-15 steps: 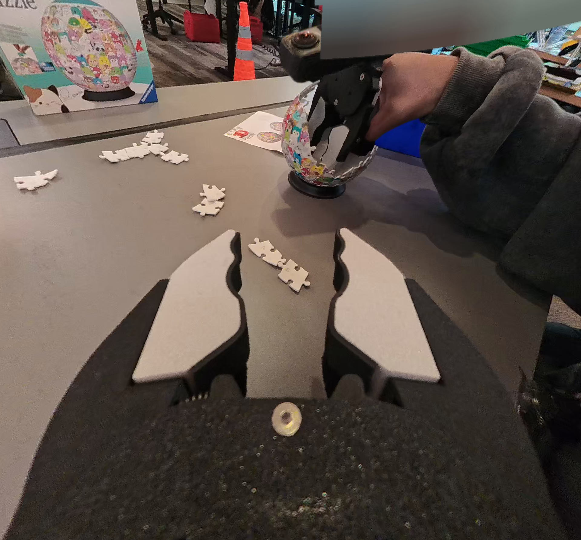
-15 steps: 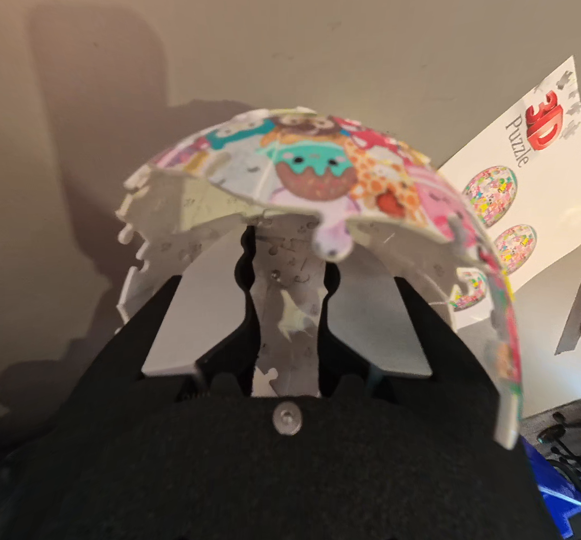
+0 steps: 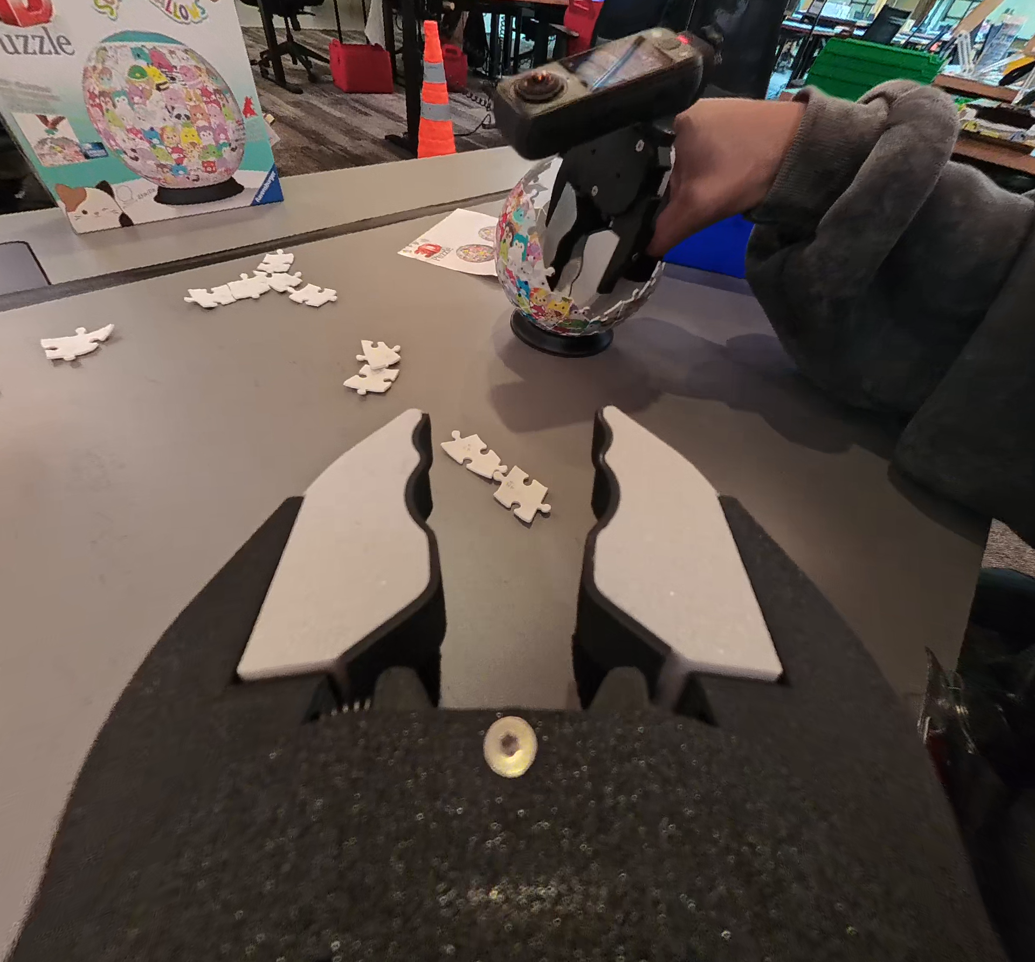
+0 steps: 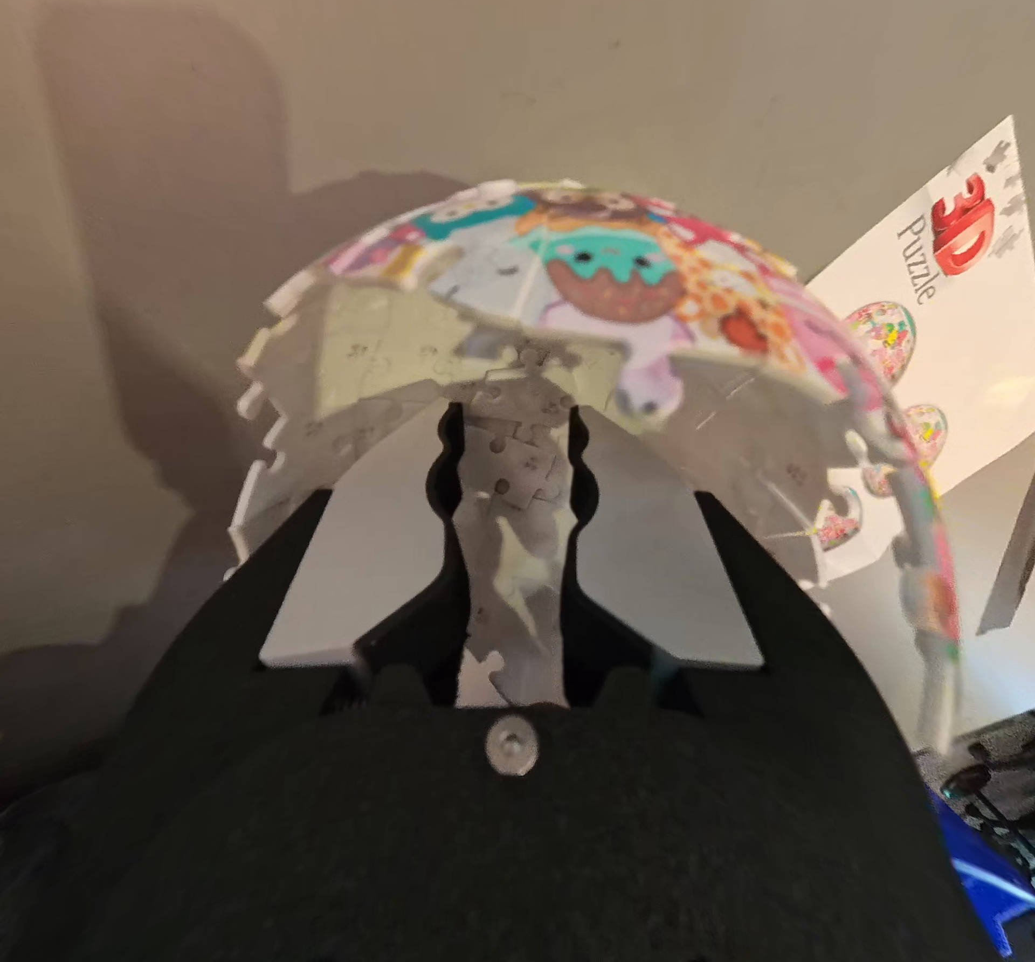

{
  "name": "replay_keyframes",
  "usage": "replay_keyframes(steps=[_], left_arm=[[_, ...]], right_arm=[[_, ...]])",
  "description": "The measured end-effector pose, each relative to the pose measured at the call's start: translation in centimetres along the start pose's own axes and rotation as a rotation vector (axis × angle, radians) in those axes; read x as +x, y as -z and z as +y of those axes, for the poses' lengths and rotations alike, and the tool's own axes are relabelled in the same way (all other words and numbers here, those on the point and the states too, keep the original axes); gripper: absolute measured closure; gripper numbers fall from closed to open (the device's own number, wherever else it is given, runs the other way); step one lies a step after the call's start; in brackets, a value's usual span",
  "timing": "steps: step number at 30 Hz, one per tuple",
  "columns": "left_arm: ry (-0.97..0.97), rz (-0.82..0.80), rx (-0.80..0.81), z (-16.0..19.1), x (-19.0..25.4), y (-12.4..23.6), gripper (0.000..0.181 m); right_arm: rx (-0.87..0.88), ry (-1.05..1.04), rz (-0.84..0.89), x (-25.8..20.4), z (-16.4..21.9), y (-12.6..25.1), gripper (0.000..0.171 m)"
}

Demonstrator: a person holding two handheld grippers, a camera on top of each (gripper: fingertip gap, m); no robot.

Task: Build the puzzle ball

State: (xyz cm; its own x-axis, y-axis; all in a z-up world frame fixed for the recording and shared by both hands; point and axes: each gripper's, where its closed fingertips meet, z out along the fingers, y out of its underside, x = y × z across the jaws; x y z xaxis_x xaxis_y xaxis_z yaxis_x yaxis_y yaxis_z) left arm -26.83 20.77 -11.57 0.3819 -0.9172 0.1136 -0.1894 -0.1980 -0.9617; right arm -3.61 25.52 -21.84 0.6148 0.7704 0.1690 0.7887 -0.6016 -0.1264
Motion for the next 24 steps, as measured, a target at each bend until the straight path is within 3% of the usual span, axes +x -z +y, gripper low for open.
replay_keyframes(steps=[10,18,24], left_arm=[[-0.024,0.0,-0.006,0.08,0.25,-0.05,0.127],[-0.028,0.008,-0.006,0.07,0.44,-0.05,0.127],[-0.026,0.008,-0.003,0.01,0.45,0.0,0.127]], right_arm=[[0.0,0.016,-0.016,0.15,-0.28,-0.23,0.133],[-0.008,0.014,-0.059,-0.55,-0.16,-0.33,0.149],[0.007,0.015,-0.017,-0.08,-0.54,0.06,0.135]])
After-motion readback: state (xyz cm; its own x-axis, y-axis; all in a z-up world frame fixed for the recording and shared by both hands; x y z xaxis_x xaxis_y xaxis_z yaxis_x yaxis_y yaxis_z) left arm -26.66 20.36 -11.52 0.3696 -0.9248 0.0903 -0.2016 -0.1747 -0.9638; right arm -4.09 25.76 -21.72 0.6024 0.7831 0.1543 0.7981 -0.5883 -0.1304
